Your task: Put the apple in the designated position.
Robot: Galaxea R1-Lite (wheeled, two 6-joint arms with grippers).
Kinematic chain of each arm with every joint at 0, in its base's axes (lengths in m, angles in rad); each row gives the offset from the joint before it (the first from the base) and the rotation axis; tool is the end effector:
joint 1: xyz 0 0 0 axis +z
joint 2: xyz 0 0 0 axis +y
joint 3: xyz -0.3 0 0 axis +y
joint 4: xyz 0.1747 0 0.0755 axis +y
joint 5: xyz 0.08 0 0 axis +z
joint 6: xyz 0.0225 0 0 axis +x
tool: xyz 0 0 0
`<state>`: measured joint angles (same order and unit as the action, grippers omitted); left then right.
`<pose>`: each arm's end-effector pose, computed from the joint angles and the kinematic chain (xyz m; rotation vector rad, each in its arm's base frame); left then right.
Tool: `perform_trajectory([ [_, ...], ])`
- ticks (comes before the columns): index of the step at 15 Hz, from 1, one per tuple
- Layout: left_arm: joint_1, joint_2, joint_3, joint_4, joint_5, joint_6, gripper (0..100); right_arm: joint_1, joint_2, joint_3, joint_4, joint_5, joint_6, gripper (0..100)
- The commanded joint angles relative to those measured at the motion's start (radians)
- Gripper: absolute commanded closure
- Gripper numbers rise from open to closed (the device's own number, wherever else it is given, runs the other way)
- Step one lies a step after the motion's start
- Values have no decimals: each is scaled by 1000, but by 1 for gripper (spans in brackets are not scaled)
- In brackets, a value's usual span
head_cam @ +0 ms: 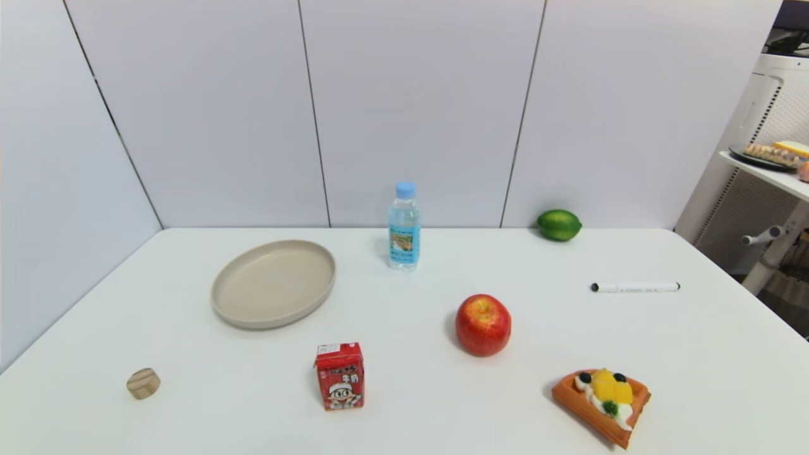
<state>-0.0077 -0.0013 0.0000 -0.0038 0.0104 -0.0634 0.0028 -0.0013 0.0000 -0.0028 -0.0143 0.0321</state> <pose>-0.0229 0.0004 0.0759 -0.0634 -0.0052 0.0025 -0.0229 -0.0004 0.0758 0.0321 -0.0043 -0.0114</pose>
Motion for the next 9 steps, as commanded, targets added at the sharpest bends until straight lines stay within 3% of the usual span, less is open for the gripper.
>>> perform_trajectory([
  [1,0,1,0,-1,0,-1,0,0,1,0,0,-1,0,0],
  [6,2,61,-17,-2,2,-15,0,0,1,0,0,-1,0,0],
  [9,-69,373,-272,-18,-93,5,0,0,1,0,0,-1,0,0],
])
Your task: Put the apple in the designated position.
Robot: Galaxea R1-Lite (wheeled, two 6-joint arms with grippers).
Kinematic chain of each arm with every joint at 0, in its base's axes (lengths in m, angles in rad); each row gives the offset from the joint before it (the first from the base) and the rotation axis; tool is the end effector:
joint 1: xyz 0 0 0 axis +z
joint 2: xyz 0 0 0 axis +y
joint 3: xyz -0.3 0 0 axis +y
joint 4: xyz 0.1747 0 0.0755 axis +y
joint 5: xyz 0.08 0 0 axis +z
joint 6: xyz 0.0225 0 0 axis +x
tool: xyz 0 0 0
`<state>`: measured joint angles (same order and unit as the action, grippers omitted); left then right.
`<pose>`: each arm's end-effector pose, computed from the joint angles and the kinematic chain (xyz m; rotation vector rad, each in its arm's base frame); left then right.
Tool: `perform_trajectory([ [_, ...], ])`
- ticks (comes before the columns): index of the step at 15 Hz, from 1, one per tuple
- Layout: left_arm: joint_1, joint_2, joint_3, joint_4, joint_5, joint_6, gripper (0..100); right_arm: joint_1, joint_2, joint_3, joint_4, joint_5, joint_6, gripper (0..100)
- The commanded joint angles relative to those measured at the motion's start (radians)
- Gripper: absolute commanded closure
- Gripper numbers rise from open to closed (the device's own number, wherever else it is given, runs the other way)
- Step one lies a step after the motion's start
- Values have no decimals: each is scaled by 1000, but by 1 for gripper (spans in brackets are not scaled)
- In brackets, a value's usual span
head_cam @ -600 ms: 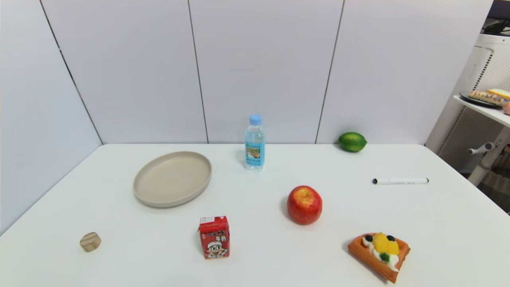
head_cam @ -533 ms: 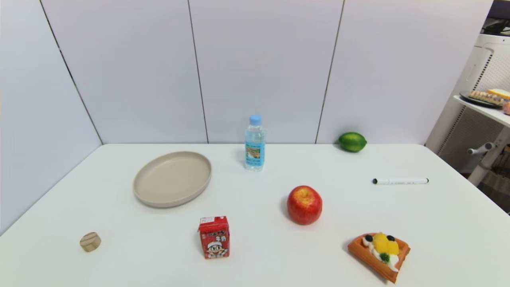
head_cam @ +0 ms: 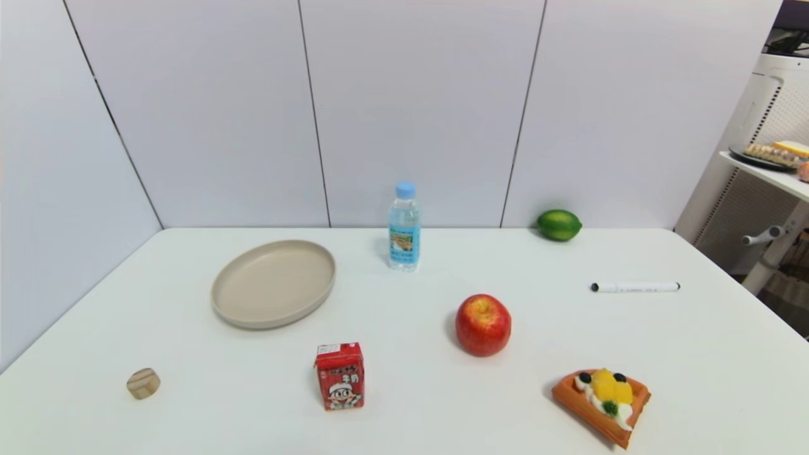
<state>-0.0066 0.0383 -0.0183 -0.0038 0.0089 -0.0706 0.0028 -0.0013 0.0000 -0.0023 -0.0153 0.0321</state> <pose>-0.0211 0.0003 0.0818 -0.0705 0.0161 0.0029 -0.0229 -0.0004 0.0757 0.0321 -0.0038 -0.0124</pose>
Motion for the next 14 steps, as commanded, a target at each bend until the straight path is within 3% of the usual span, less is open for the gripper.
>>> perform_trajectory([
  [1,-130,436,-345,-16,-162,46,0,0,1,0,-1,2,0,0],
  [2,-204,538,-413,-16,-218,86,0,0,1,0,-1,0,0,0],
  [6,-532,920,-663,-42,-228,187,0,0,1,0,-1,0,0,0],
  [10,-601,1359,-888,-206,-231,373,0,0,1,0,-1,0,0,0],
  [14,-690,1677,-1089,-277,-231,368,0,0,1,0,-1,0,0,0],
])
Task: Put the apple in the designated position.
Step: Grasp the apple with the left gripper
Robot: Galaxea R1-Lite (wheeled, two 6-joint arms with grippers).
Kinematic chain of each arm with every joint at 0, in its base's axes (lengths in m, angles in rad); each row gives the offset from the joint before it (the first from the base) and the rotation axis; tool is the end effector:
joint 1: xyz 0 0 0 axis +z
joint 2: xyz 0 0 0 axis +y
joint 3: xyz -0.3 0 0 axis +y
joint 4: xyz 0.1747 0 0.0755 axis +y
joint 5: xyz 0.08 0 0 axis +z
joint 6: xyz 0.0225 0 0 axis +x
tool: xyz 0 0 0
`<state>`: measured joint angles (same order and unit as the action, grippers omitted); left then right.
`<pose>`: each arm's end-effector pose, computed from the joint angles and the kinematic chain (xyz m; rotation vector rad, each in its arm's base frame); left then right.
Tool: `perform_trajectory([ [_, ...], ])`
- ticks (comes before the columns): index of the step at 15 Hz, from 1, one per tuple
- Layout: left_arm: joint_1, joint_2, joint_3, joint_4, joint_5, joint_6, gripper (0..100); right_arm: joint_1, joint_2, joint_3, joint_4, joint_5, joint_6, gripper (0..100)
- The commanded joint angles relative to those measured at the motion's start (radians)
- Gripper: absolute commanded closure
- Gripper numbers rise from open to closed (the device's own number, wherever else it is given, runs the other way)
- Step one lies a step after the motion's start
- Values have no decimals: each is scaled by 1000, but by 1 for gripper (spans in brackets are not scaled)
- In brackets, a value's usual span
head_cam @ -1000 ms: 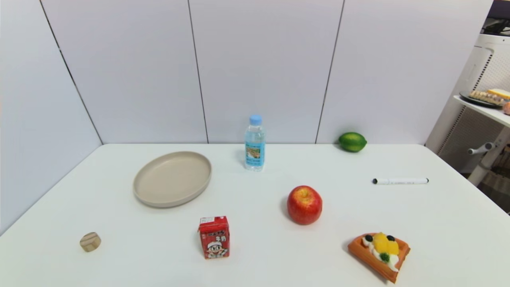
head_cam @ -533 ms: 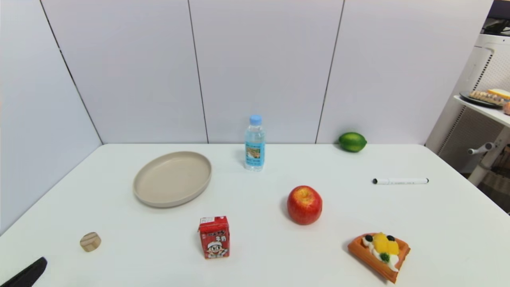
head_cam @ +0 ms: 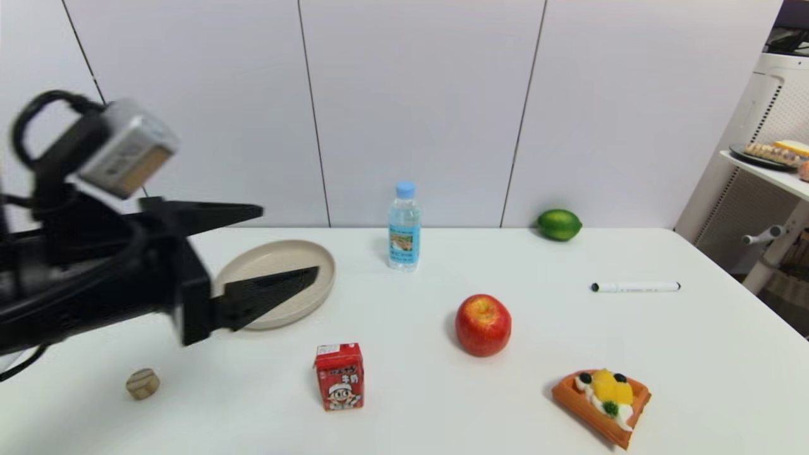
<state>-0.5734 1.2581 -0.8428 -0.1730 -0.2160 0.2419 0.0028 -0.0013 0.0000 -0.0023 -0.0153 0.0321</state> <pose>0.1629 -0.1109 0.2596 0.2723 0.1486 -0.8119 -0.0229 -0.0004 0.0757 0.0321 -0.0038 -0.0124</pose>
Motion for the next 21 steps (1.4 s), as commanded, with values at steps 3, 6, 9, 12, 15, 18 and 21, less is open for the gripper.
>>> perform_trajectory([
  [3,-184,633,-389,-112,-8,53,0,0,1,0,-1,0,0,0],
  [6,-227,748,-449,-141,-10,28,0,0,1,0,-1,0,0,0],
  [9,-243,802,-449,-183,-11,-15,0,0,1,0,-1,0,0,0],
  [12,-243,842,-452,-189,-11,-21,0,0,1,0,-1,0,0,0],
  [15,-243,886,-452,-220,-13,-27,0,0,1,0,-1,0,0,0],
  [18,-252,917,-452,-223,-13,-42,0,0,1,0,-1,0,0,0],
  [21,-255,929,-449,-223,-13,-53,0,0,1,0,-1,0,0,0],
])
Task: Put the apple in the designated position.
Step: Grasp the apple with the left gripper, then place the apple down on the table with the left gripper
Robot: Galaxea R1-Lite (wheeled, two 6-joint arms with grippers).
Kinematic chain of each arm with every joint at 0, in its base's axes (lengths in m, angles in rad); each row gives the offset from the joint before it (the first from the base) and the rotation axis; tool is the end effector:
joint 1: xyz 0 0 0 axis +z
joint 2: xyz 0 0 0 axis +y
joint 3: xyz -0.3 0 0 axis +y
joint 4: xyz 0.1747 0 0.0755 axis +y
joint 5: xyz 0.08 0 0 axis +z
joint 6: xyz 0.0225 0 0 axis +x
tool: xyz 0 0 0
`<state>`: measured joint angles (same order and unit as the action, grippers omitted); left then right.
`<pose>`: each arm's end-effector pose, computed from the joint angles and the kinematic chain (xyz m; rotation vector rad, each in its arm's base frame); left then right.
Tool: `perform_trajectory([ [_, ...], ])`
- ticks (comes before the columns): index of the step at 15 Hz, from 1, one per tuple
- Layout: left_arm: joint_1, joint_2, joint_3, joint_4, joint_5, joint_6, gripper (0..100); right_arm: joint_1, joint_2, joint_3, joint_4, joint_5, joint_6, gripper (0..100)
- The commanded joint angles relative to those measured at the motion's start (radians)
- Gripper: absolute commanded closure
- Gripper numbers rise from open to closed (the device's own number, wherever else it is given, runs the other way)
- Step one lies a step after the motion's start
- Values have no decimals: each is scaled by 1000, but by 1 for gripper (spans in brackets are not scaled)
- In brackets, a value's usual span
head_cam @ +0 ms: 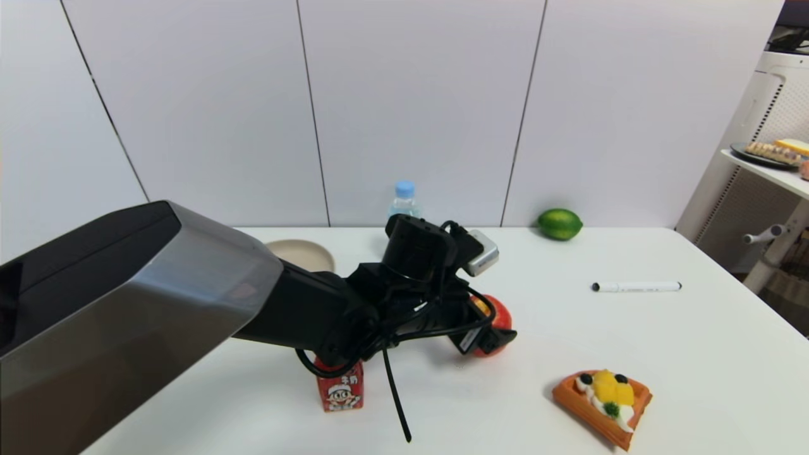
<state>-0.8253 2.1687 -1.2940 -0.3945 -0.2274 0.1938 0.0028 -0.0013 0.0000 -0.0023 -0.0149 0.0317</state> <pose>0.2874 -0.3188 0.1152 0.3204 0.3798 -1.0774 -0.0229 -0.0004 0.0757 0.0317 -0.0038 -0.0120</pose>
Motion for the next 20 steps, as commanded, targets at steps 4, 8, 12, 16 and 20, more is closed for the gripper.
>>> perform_trajectory([
  [4,-3,26,-1,-1,-1,-7,0,0,1,0,-1,0,1,0],
  [8,-8,36,5,0,-1,-5,100,0,1,0,-1,0,1,0],
  [12,-11,23,2,2,-1,-7,100,0,1,0,-1,0,1,0],
  [16,14,-50,5,9,-1,-5,100,0,1,0,-1,0,1,0],
  [20,80,-158,24,11,0,9,100,0,1,0,-1,0,1,0],
])
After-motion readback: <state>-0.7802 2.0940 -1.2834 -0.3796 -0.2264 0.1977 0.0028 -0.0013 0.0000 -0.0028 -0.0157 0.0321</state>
